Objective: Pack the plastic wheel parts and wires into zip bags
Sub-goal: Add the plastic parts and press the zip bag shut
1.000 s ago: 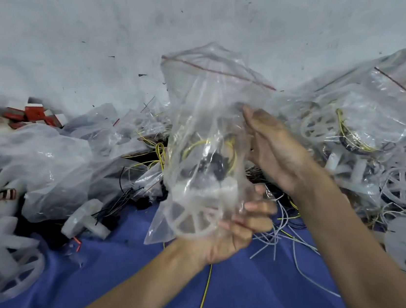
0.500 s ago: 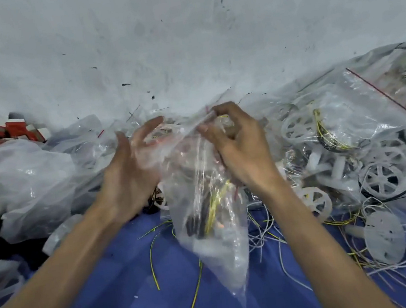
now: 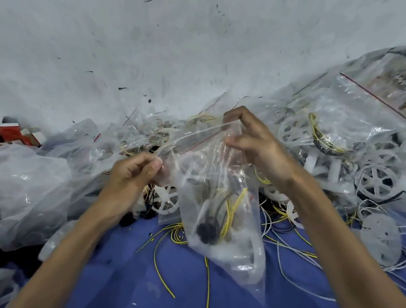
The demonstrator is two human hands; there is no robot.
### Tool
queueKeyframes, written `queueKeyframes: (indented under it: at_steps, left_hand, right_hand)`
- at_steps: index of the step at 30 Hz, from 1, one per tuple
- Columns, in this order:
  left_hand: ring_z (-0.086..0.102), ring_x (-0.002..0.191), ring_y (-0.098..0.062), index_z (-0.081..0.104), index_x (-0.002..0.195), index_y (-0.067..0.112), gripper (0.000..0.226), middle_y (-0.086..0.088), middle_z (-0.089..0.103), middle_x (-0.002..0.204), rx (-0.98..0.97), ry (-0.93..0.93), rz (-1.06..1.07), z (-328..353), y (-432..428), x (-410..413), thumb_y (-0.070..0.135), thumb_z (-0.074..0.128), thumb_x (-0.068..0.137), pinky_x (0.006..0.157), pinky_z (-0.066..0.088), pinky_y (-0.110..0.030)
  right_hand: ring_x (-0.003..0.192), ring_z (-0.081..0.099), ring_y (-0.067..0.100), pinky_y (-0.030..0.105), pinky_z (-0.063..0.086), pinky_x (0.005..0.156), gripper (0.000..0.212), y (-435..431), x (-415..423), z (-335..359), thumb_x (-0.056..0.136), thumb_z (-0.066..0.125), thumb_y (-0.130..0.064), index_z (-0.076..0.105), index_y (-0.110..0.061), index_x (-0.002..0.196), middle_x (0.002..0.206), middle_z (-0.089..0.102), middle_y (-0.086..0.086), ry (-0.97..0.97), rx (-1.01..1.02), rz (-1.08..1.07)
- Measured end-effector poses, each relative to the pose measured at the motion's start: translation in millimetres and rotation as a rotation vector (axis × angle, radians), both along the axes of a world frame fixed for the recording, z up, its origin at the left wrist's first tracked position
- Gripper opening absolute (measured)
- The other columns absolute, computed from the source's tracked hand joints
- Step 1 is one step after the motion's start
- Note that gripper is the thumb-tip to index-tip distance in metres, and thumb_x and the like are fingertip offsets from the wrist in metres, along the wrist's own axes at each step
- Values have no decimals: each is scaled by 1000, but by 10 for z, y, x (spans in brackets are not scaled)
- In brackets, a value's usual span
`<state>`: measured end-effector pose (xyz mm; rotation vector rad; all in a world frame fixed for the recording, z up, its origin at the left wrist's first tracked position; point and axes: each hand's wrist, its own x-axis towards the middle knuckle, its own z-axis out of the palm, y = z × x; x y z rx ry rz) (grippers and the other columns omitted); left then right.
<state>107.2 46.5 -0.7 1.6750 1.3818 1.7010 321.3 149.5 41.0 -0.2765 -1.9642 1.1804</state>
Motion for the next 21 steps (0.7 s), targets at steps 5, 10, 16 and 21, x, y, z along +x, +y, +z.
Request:
queueKeyframes:
  at_steps: [5, 10, 16, 21]
  left_hand:
    - [55, 59, 5, 70, 64, 25, 9, 15, 63, 61, 24, 132, 23, 316, -75, -28, 20, 64, 69, 59, 43, -7]
    - [60, 67, 5, 67, 65, 24, 11, 15, 67, 67, 134, 155, 27, 604, -149, 15, 16, 72, 60, 67, 46, -7]
    - [63, 73, 1, 64, 79, 21, 19, 15, 67, 71, 121, 80, 131, 520, -85, -53, 21, 73, 62, 74, 49, -10]
    - [59, 62, 4, 60, 81, 28, 26, 18, 59, 60, 124, 61, 225, 455, -26, -145, 23, 73, 59, 64, 48, -9]
  right_hand:
    - [65, 60, 1, 15, 45, 54, 8, 41, 169, 4, 82, 64, -30, 60, -28, 76, 71, 62, -14, -91, 15, 49]
    - [70, 60, 6, 19, 50, 65, 13, 120, 285, 29, 72, 76, -26, 66, -32, 77, 75, 65, -9, 160, -123, 155]
    - [72, 67, 8, 18, 53, 70, 18, 152, 187, 4, 75, 67, -12, 66, -17, 92, 73, 71, -6, 260, -170, -81]
    - [74, 69, 10, 17, 51, 73, 31, 80, 110, 59, 83, 63, 3, 57, -19, 103, 67, 69, -6, 299, 33, -173]
